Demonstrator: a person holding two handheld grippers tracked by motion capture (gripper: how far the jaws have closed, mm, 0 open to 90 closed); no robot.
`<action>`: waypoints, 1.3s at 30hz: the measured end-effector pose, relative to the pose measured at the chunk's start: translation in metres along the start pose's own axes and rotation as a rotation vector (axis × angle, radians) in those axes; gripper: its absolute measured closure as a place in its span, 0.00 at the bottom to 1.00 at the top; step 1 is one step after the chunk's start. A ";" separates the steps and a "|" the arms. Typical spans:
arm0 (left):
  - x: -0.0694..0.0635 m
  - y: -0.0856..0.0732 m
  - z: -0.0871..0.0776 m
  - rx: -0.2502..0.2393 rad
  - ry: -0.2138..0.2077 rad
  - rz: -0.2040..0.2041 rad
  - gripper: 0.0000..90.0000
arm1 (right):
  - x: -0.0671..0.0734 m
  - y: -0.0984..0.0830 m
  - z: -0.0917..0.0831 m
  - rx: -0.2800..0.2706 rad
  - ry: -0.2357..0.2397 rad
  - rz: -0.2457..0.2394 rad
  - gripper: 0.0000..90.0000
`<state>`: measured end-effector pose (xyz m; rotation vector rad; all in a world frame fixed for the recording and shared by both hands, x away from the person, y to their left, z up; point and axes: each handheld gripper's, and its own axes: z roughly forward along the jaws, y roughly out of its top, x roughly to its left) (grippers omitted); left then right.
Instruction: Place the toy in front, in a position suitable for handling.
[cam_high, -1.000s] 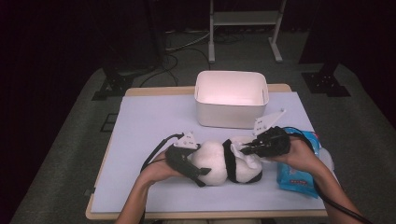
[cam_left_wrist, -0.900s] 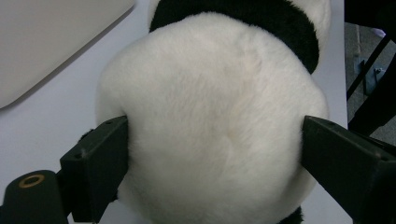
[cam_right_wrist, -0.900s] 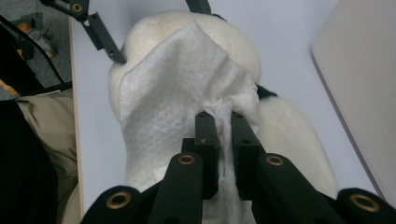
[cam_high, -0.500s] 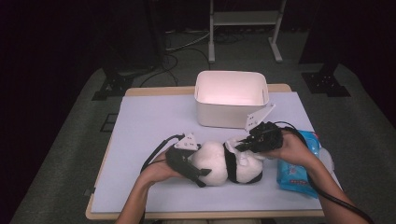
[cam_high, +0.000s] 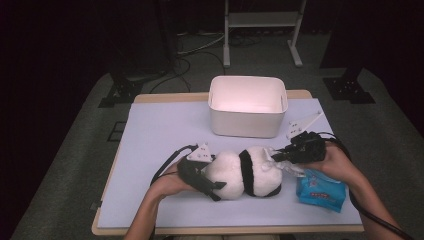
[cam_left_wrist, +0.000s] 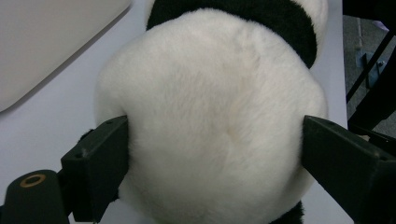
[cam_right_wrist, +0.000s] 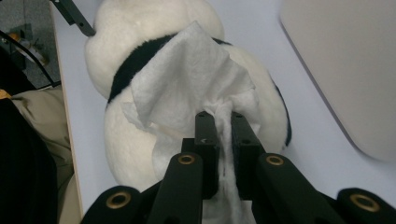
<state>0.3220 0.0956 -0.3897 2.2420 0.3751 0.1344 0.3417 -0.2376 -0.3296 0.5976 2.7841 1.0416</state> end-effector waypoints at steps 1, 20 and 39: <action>0.000 0.000 0.000 0.001 0.000 0.005 0.11 | -0.002 -0.002 -0.001 0.003 -0.004 0.005 0.93; -0.003 0.002 0.000 0.011 0.014 0.025 0.11 | -0.001 0.050 0.037 0.060 0.039 -0.058 0.93; -0.002 0.000 0.000 -0.003 0.005 0.012 0.11 | 0.001 0.043 0.035 0.044 0.031 -0.064 0.93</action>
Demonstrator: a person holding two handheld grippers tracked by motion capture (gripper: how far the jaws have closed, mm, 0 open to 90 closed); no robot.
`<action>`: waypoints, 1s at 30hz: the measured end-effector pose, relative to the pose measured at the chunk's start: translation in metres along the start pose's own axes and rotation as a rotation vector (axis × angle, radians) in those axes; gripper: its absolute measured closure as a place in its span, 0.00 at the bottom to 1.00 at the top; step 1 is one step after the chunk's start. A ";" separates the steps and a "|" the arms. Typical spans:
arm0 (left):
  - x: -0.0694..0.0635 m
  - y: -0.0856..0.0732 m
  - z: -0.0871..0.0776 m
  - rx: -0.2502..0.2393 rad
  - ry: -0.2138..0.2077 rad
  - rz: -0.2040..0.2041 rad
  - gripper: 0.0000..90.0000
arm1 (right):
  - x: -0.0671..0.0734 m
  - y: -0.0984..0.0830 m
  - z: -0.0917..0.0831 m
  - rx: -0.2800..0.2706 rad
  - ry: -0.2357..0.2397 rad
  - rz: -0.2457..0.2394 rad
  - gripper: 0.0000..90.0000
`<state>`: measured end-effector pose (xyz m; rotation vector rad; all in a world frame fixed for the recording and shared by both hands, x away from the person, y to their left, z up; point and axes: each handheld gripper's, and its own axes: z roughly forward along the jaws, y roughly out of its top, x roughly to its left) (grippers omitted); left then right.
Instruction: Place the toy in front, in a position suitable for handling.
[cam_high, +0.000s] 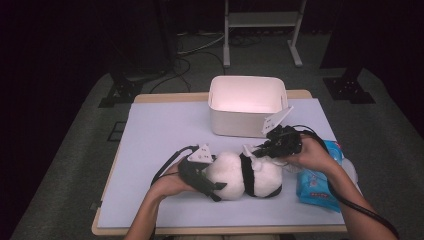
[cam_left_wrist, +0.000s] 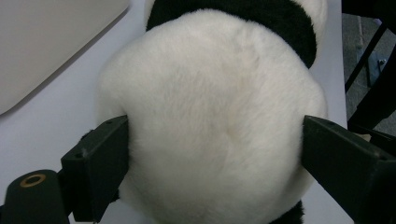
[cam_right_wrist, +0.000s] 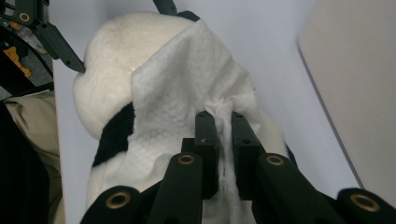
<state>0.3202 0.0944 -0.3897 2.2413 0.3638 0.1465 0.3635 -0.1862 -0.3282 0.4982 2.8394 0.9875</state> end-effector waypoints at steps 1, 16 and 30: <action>0.000 0.000 0.000 0.000 0.001 0.001 0.11 | -0.002 -0.003 -0.002 -0.005 -0.003 0.003 0.93; -0.002 0.001 0.000 0.008 0.011 0.019 0.11 | -0.020 -0.016 -0.015 0.001 -0.026 0.066 0.93; -0.003 0.000 0.000 0.006 0.009 0.021 0.11 | -0.022 0.005 0.006 0.018 0.008 0.048 0.93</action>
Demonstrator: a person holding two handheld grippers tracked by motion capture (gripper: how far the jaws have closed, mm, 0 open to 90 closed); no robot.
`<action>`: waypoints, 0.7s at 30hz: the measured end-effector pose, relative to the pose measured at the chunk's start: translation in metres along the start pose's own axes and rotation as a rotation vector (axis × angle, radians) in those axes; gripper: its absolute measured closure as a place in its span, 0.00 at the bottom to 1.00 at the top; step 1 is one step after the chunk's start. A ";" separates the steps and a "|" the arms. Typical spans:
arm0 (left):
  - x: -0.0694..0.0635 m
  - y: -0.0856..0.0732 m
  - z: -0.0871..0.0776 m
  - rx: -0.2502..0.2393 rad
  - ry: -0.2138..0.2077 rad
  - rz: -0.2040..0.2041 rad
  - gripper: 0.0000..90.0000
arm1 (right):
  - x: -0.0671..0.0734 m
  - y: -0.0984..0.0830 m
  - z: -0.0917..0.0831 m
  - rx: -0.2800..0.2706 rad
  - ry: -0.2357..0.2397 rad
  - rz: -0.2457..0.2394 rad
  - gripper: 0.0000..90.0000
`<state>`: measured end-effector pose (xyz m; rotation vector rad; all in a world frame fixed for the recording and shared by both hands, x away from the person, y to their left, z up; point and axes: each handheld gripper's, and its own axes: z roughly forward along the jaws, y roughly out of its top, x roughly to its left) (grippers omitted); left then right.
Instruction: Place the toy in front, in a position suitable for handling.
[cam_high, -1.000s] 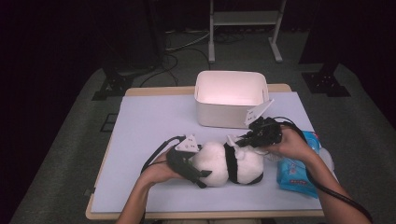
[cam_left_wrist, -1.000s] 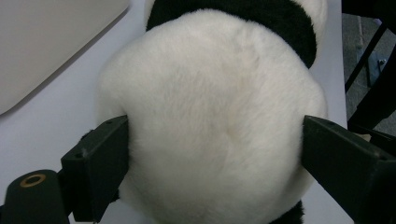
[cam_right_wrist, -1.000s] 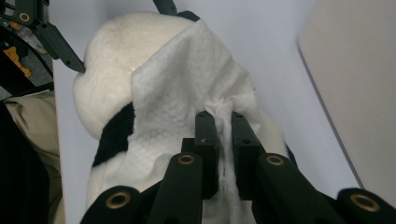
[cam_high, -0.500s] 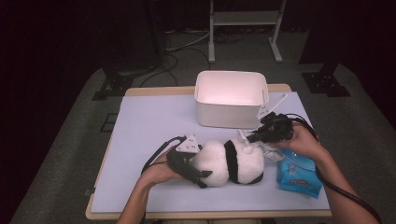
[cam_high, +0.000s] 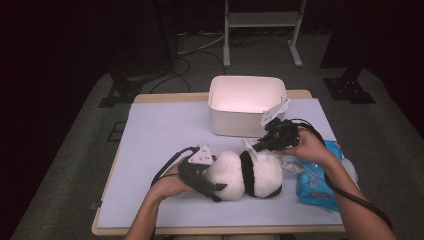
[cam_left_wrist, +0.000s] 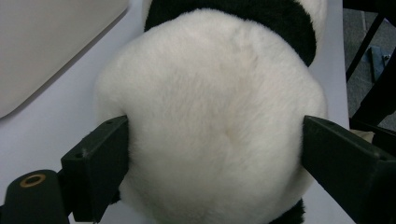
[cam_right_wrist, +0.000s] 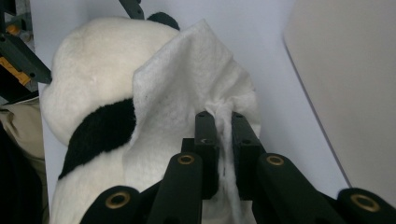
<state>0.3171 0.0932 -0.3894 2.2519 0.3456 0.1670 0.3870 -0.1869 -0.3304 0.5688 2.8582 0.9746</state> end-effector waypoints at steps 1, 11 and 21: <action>0.000 0.000 0.000 0.001 0.000 0.002 0.11 | -0.001 -0.004 -0.003 -0.003 -0.003 0.002 0.93; 0.000 0.001 0.001 0.000 -0.002 -0.004 0.11 | -0.007 -0.045 -0.029 -0.063 -0.026 0.085 0.93; 0.000 0.001 0.001 0.004 -0.005 -0.004 0.11 | 0.007 -0.052 -0.039 -0.051 -0.035 0.057 0.93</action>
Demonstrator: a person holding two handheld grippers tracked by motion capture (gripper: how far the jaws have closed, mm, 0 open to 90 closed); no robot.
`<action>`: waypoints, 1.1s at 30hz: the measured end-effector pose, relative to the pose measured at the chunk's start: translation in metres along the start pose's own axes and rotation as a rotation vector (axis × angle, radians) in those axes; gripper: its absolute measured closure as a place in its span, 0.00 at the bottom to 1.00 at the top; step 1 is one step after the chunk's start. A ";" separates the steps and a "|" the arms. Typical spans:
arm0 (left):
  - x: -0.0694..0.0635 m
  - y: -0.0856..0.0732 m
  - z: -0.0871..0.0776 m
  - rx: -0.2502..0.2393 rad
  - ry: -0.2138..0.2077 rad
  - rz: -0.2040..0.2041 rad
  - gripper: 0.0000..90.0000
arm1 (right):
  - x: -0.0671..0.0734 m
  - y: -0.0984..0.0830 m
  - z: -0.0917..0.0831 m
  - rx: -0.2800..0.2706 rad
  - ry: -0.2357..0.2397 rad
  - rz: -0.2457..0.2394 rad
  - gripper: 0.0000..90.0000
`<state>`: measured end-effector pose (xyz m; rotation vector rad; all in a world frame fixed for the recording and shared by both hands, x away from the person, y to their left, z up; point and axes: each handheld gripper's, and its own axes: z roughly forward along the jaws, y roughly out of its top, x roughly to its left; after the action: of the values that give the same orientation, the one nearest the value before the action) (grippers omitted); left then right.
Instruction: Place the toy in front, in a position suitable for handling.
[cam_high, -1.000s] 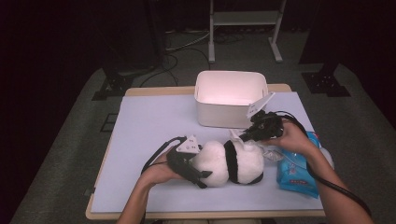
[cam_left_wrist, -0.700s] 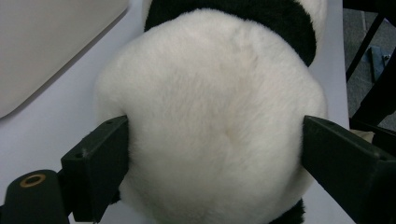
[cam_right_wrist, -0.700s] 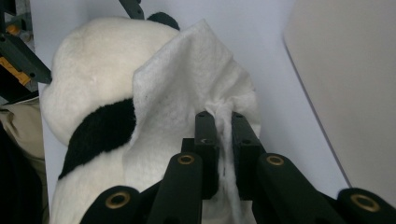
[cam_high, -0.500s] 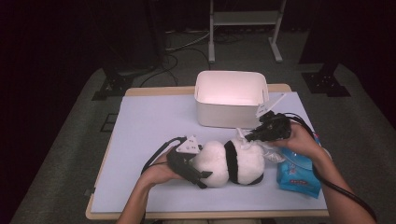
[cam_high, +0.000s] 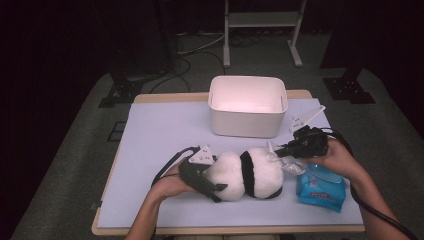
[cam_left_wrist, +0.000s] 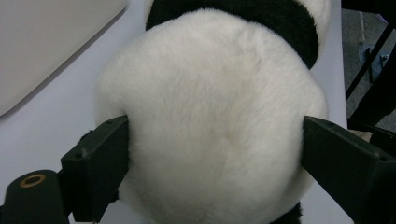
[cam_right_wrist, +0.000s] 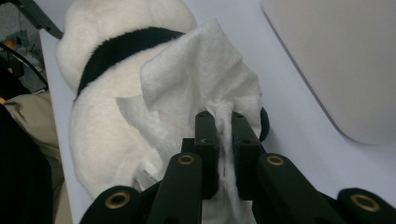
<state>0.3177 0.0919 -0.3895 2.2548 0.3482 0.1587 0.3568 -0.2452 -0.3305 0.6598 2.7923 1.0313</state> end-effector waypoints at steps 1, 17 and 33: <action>0.000 0.000 0.000 0.000 0.001 -0.001 0.11 | 0.003 0.003 0.001 0.002 -0.002 -0.017 0.93; 0.002 -0.001 0.000 -0.014 -0.004 -0.019 0.11 | 0.036 0.061 0.051 0.058 0.080 -0.163 0.93; 0.004 0.000 -0.005 -0.037 -0.013 -0.045 0.10 | 0.043 0.021 0.030 -0.006 0.070 -0.123 0.93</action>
<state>0.3205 0.0967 -0.3862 2.2090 0.3851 0.1259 0.3323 -0.1944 -0.3377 0.4526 2.8465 1.0576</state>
